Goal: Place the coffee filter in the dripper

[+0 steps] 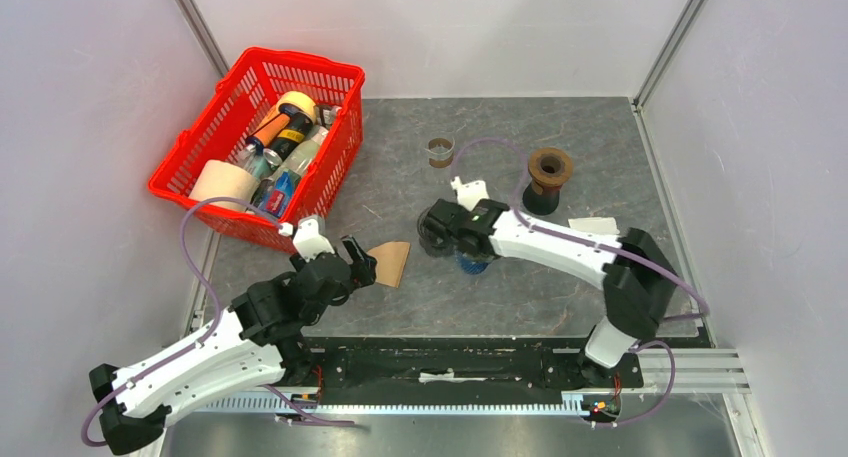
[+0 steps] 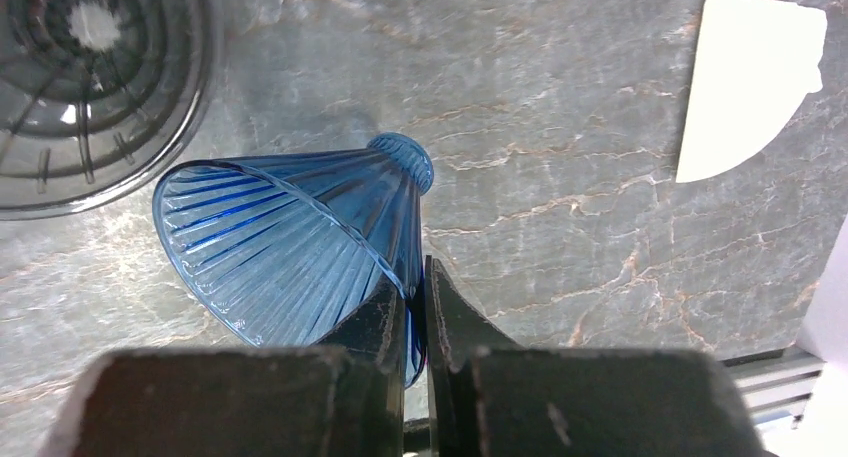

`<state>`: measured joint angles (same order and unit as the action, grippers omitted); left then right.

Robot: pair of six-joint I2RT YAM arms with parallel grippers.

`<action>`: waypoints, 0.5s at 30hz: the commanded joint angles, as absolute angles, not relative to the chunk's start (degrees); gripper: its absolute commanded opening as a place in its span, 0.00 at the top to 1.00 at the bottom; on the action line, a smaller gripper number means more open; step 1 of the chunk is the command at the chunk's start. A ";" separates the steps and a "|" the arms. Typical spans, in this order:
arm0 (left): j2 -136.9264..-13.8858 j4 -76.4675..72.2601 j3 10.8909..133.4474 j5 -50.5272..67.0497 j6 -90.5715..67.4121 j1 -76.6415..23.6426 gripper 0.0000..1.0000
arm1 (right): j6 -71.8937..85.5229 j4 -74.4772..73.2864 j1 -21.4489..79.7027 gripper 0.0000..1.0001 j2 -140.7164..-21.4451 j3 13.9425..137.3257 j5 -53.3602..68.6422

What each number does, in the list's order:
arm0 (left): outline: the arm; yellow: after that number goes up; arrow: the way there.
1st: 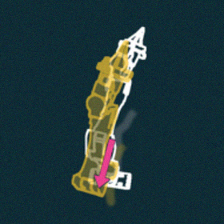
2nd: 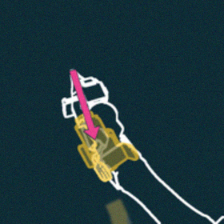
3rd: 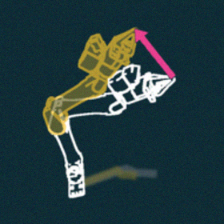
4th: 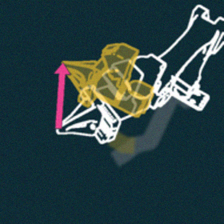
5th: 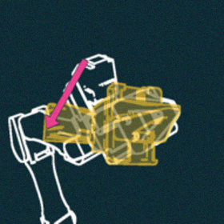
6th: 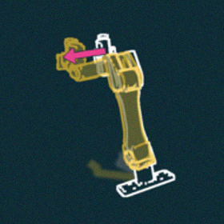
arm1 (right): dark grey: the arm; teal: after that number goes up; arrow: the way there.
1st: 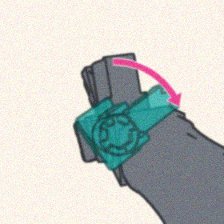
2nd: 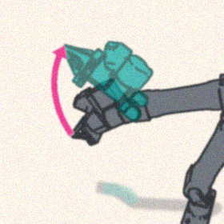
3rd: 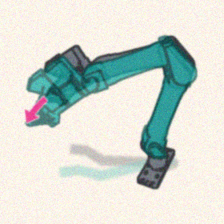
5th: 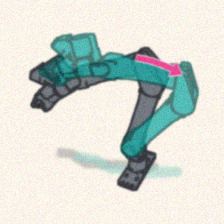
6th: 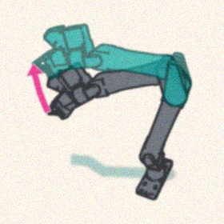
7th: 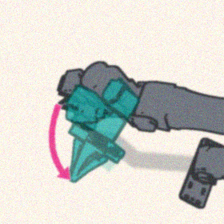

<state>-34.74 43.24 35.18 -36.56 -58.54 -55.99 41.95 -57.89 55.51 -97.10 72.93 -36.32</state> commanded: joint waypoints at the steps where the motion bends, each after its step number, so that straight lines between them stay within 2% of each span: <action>1: -34.32 42.80 35.70 -38.15 -59.88 -56.00 0.05 | 39.98 -59.57 49.09 1.00 -87.39 74.83 -34.13; 8: -34.67 35.06 36.63 -31.66 -52.77 -56.02 0.04 | 30.74 -57.28 30.00 1.00 -77.92 80.36 -15.18; 15: -37.29 31.73 37.07 -30.81 -49.93 -56.07 0.04 | 28.14 -61.10 9.38 1.00 -84.35 92.94 6.32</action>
<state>-35.64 36.05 35.20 -31.20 -53.49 -55.99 31.40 -58.78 17.34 -80.18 85.80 -9.67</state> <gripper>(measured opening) 0.961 0.111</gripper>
